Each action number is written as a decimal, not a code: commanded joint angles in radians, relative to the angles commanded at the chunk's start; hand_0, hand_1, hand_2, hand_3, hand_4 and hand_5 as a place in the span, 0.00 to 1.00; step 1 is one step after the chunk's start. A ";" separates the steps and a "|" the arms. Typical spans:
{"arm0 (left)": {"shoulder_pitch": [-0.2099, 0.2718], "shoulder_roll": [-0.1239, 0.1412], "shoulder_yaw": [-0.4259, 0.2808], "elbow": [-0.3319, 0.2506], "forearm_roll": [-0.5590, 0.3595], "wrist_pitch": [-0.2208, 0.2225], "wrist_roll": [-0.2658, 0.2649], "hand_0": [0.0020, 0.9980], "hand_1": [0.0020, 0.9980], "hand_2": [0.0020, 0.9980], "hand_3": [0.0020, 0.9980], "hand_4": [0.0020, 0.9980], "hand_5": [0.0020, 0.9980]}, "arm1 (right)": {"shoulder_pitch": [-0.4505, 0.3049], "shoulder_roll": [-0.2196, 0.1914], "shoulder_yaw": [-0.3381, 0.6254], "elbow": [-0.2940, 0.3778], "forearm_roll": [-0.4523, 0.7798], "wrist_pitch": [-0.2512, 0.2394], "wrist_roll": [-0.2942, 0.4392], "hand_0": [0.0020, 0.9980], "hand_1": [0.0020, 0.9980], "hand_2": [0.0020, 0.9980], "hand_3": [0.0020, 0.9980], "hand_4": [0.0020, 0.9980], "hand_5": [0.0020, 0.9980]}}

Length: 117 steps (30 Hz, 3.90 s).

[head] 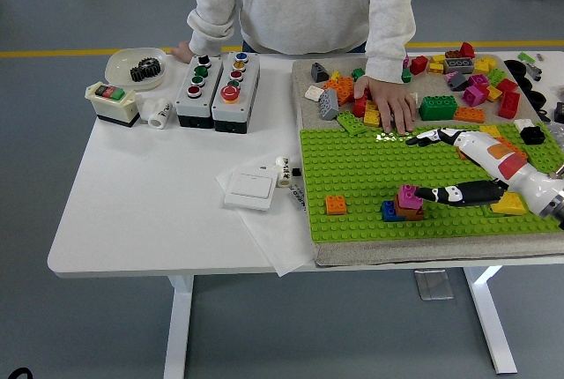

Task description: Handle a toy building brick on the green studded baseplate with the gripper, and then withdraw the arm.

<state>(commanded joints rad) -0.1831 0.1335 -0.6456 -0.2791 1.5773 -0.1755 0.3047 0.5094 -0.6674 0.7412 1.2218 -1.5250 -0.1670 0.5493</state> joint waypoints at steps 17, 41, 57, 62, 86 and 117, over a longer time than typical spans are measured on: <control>-0.005 0.001 0.006 0.001 -0.008 0.001 -0.001 0.73 0.73 0.74 0.60 0.66 0.60 | -0.021 -0.033 0.012 0.036 -0.363 -0.034 0.009 0.72 0.69 0.73 0.63 0.87 0.73; -0.009 0.003 0.013 -0.001 -0.020 0.000 0.000 0.73 0.73 0.74 0.60 0.66 0.60 | -0.016 -0.010 -0.014 -0.013 -0.379 -0.057 0.023 0.71 0.68 0.71 0.61 0.85 0.73; -0.009 0.003 0.017 -0.001 -0.024 0.001 -0.001 0.73 0.73 0.74 0.60 0.66 0.60 | -0.014 -0.006 -0.036 -0.029 -0.385 -0.060 0.028 0.71 0.68 0.71 0.61 0.84 0.73; -0.010 0.003 0.016 -0.001 -0.023 0.000 -0.001 0.73 0.73 0.74 0.60 0.66 0.60 | -0.014 -0.005 -0.037 -0.032 -0.386 -0.060 0.029 0.71 0.68 0.71 0.61 0.84 0.73; -0.005 0.003 0.013 -0.001 -0.016 -0.002 0.001 0.73 0.74 0.74 0.60 0.66 0.60 | -0.005 -0.001 -0.057 -0.025 -0.414 -0.066 0.021 0.71 0.68 0.71 0.61 0.85 0.72; -0.011 0.005 0.023 -0.001 -0.031 -0.001 0.000 0.73 0.74 0.74 0.60 0.66 0.60 | 0.001 -0.001 -0.074 -0.016 -0.453 -0.064 0.005 0.71 0.67 0.71 0.61 0.85 0.72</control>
<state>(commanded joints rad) -0.1938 0.1386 -0.6222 -0.2806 1.5466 -0.1765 0.3048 0.5103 -0.6686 0.6671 1.2063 -1.9775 -0.2313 0.5547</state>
